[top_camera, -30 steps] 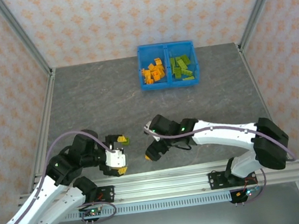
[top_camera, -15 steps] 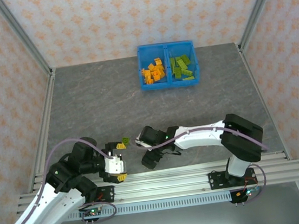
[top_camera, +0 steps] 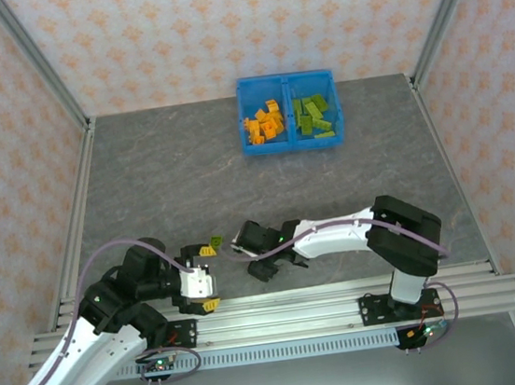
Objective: Sort the legos into containers by color
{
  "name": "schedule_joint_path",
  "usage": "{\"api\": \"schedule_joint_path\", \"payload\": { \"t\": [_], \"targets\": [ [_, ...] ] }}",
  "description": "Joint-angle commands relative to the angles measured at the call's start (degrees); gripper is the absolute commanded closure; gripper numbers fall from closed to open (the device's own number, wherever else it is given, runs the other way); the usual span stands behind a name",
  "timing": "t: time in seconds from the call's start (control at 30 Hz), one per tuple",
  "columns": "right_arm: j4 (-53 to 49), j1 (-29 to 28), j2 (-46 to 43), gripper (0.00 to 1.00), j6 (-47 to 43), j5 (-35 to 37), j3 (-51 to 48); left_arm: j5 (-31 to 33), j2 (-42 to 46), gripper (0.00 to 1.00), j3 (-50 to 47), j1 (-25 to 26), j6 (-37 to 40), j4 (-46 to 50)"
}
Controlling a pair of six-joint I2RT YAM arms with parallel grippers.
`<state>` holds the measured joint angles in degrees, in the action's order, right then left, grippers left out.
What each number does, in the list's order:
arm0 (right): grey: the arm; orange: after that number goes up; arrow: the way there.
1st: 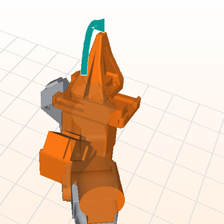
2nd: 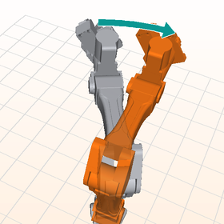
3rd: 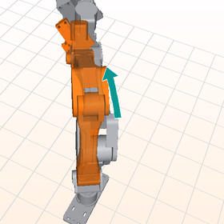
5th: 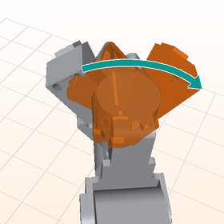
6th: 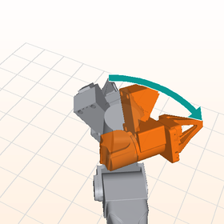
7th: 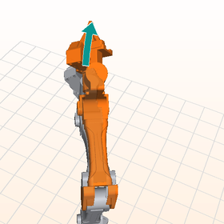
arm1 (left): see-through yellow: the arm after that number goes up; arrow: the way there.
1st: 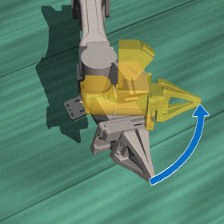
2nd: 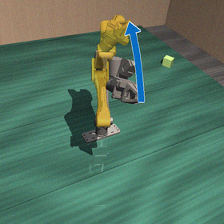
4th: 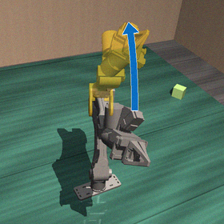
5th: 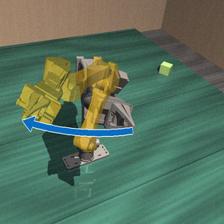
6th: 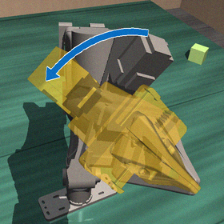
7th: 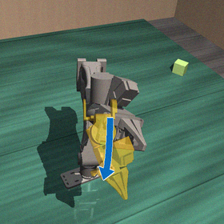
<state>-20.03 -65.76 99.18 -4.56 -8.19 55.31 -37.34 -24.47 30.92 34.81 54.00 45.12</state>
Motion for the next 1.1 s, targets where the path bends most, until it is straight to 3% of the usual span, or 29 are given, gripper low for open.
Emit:
{"api": "schedule_joint_path", "payload": {
  "t": [0.0, 0.2, 0.33, 0.5, 0.6, 0.67, 0.77, 1.07],
  "targets": [
    [1.22, -0.6, -0.66, 0.56, 0.31, 2.55, -1.35, -1.4, 0.64, 0.0, -0.68, 0.33, -2.05, -3.55],
    [5.28, -0.01, -9.5, 0.58, 2.72, 7.03, -3.54, -2.38, 0.86, 0.0, -1.44, 0.33, -6.71, -11.22],
    [6.57, 3.87, -14.97, 0.58, 6.75, 7.07, -3.47, -0.73, 1.09, 0.0, -3.13, 0.26, -14.83, -21.68],
    [8.66, 10.75, -21.14, 0.58, 9.37, 5.49, -2.0, 7.53, -0.77, 0.0, -1.92, 0.29, -28.49, -32.86],
    [9.26, 15.49, -20.93, 0.58, 9.19, 4.21, 1.84, 17.13, -5.36, 0.0, 0.85, 0.26, -41.37, -39.25],
    [9.81, 19.0, -18.68, 0.58, 8.15, 3.49, 5.67, 23.71, -11.13, 0.0, 5.21, 0.26, -47.99, -39.46],
    [9.55, 24.12, -12.47, 0.59, 6.9, 2.27, 13.57, 27.88, -19.74, 0.0, 13.28, 0.33, -52.22, -35.48],
    [-3.2, 35.87, 20.3, 0.6, 6.95, 2.76, 53.72, 26.31, -33.18, 0.0, 24.26, 0.14, -50.11, -34.01]
  ]
}}
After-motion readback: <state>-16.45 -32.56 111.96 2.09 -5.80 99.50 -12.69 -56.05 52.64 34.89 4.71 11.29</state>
